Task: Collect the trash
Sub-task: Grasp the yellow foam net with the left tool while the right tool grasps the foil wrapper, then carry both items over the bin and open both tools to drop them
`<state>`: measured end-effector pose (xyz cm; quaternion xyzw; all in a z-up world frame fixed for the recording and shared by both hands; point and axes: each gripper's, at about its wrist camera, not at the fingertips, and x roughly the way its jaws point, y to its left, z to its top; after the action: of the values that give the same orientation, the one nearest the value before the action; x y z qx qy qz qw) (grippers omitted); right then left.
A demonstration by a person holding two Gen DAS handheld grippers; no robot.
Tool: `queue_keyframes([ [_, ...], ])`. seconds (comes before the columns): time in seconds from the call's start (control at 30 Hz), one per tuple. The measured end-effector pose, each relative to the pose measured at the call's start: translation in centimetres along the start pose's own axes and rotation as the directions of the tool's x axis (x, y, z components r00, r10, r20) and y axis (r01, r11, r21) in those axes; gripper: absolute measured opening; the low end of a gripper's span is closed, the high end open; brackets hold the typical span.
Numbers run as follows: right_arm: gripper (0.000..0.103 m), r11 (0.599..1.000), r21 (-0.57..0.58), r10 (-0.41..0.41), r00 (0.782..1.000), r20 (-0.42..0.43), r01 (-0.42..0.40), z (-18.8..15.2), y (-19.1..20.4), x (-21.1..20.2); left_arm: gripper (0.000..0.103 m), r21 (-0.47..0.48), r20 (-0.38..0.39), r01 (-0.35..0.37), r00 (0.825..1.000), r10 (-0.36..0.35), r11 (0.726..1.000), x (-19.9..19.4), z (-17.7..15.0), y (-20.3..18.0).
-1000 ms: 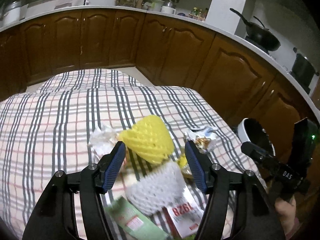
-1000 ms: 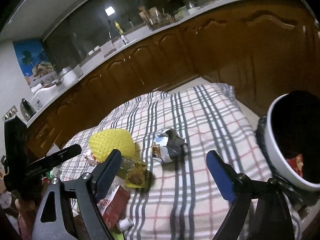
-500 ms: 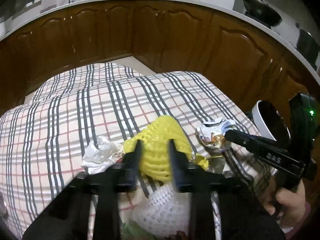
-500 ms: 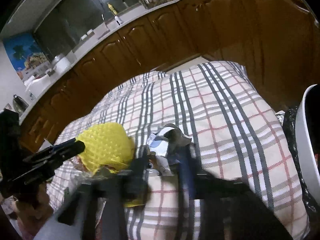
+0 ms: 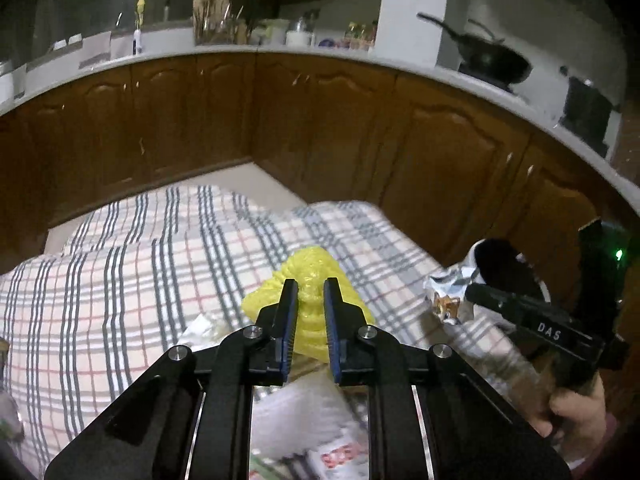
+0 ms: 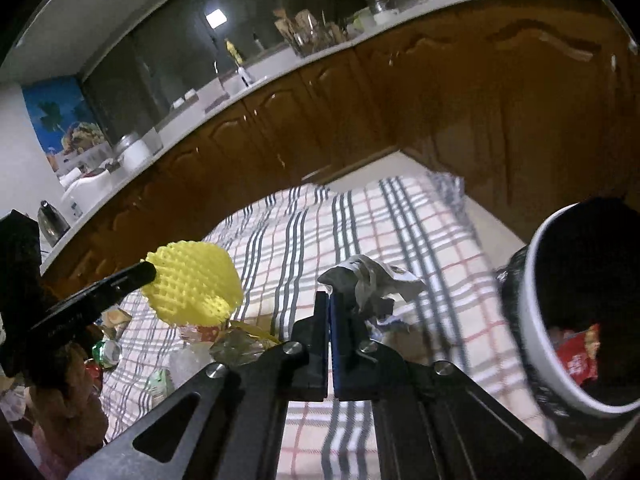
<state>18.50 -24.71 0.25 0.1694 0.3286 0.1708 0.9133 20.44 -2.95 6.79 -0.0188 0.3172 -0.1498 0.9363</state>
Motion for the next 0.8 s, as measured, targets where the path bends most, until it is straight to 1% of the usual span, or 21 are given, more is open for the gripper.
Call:
queue_keyframes([
  [0.1, 0.0, 1.0, -0.003, -0.004, 0.999, 0.032, 0.005, 0.3, -0.6, -2.4, 0.012, -0.011, 0.02, 0.05, 0.999, -0.05, 0.999, -0.9, 0.5, -1.1],
  [0.2, 0.0, 1.0, 0.009, -0.005, 0.998, 0.056, 0.004, 0.6, -1.2, -4.1, 0.012, -0.011, 0.026, 0.095, 0.995, -0.095, 0.995, -1.4, 0.7, -2.6],
  [0.27, 0.0, 1.0, 0.016, -0.019, 0.997, 0.073, 0.018, 0.5, -1.7, -5.4, 0.012, -0.005, 0.028, 0.117, 0.993, -0.117, 0.993, -1.5, 0.8, -3.6],
  [0.4, 0.0, 0.999, 0.03, -0.038, 0.996, 0.086, 0.035, 0.0, -2.9, -7.2, 0.012, 0.004, 0.03, 0.167, 0.985, -0.167, 0.986, -1.8, 0.9, -5.6],
  [0.6, 0.0, 0.996, 0.055, -0.08, 0.99, 0.112, 0.074, -0.6, -4.7, -9.8, 0.012, 0.02, 0.009, 0.226, 0.974, -0.226, 0.974, -1.1, 0.6, -8.9],
  [0.8, 0.0, 0.991, 0.085, -0.117, 0.985, 0.13, 0.107, -0.9, -6.9, -11.8, 0.012, 0.045, -0.016, 0.268, 0.963, -0.268, 0.962, -0.2, 0.2, -12.0],
])
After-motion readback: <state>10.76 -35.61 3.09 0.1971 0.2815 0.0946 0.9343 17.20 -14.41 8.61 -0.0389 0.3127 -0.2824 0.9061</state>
